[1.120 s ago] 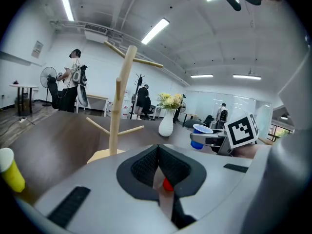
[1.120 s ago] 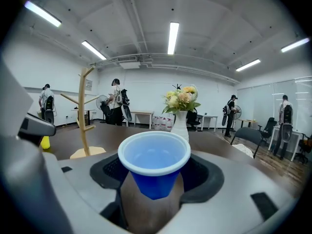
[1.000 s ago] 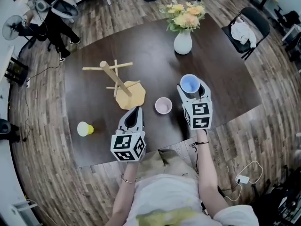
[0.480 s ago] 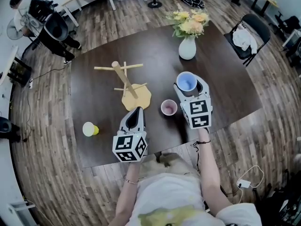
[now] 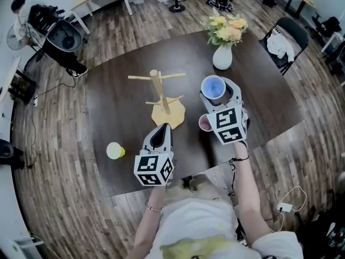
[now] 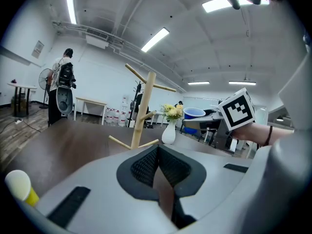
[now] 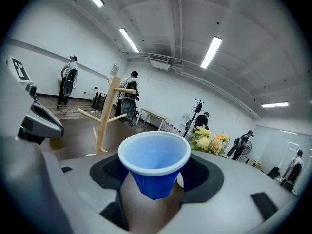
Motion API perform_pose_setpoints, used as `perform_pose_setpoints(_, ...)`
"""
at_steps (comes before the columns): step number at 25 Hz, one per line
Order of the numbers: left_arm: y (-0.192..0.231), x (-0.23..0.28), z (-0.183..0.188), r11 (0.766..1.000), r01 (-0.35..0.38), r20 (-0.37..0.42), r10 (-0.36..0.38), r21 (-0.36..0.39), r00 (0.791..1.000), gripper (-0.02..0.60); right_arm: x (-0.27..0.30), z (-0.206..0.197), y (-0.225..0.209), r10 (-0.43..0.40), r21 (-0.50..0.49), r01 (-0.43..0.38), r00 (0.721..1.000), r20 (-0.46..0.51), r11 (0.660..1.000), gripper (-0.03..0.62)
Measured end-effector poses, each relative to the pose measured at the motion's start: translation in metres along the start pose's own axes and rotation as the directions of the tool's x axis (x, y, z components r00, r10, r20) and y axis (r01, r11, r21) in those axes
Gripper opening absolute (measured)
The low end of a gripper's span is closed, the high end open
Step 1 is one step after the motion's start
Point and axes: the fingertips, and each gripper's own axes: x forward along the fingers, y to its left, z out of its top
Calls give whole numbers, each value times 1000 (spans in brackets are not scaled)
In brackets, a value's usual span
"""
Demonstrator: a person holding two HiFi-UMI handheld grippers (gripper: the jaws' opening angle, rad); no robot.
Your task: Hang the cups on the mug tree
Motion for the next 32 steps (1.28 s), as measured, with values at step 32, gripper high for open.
perform_pose_setpoints(32, 53, -37, 2, 982, 188, -42, -187, 28, 982, 23, 24, 98, 56, -253, -582, 180, 966, -47, 793, 321)
